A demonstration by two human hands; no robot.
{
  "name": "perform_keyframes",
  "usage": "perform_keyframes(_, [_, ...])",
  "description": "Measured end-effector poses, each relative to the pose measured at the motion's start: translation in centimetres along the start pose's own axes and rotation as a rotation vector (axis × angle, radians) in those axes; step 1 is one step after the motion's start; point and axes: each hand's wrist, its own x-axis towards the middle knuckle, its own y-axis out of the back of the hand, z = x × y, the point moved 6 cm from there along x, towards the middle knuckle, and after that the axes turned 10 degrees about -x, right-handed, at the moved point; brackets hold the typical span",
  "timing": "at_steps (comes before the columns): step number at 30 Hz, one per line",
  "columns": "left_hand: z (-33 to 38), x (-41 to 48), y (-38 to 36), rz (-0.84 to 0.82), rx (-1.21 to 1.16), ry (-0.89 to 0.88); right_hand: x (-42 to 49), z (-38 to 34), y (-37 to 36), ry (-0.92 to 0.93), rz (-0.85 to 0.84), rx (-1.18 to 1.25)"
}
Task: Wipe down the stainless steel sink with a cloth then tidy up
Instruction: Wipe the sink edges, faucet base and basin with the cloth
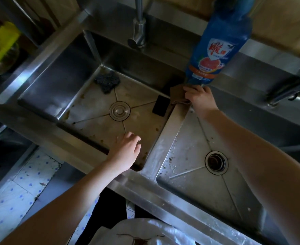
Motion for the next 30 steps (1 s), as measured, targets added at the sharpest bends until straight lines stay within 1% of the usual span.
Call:
perform_keyframes(6, [1.0,0.9,0.2,0.004,-0.011,-0.018,1.9,2.2,-0.6,-0.132,0.052,0.127])
perform_keyframes(11, [2.5,2.1,-0.1,-0.015,-0.046,-0.037,1.9,2.8,-2.3,-0.285,0.072,0.398])
perform_keyframes(14, [3.8,2.4,-0.5,-0.017,-0.044,-0.033,0.1,1.6,-2.4,-0.347,0.097,0.492])
perform_keyframes(16, [4.6,2.7,-0.8,-0.001,-0.036,-0.032,-1.3,0.2,-2.0,-0.329,0.117,0.492])
perform_keyframes(19, [5.4,3.2,-1.2,-0.006,-0.044,-0.036,-3.4,-2.0,-1.5,-0.232,0.169,0.453])
perform_keyframes(23, [6.0,3.7,-1.6,0.002,-0.062,-0.056,-4.5,-2.9,-1.4,-0.138,0.168,0.380])
perform_keyframes(27, [5.9,3.8,-1.8,0.013,-0.079,-0.055,-2.9,-1.2,-1.1,-0.119,0.169,0.362])
perform_keyframes(30, [5.4,3.4,-1.7,0.020,-0.106,-0.026,-1.3,0.8,-1.5,-0.169,0.173,0.447])
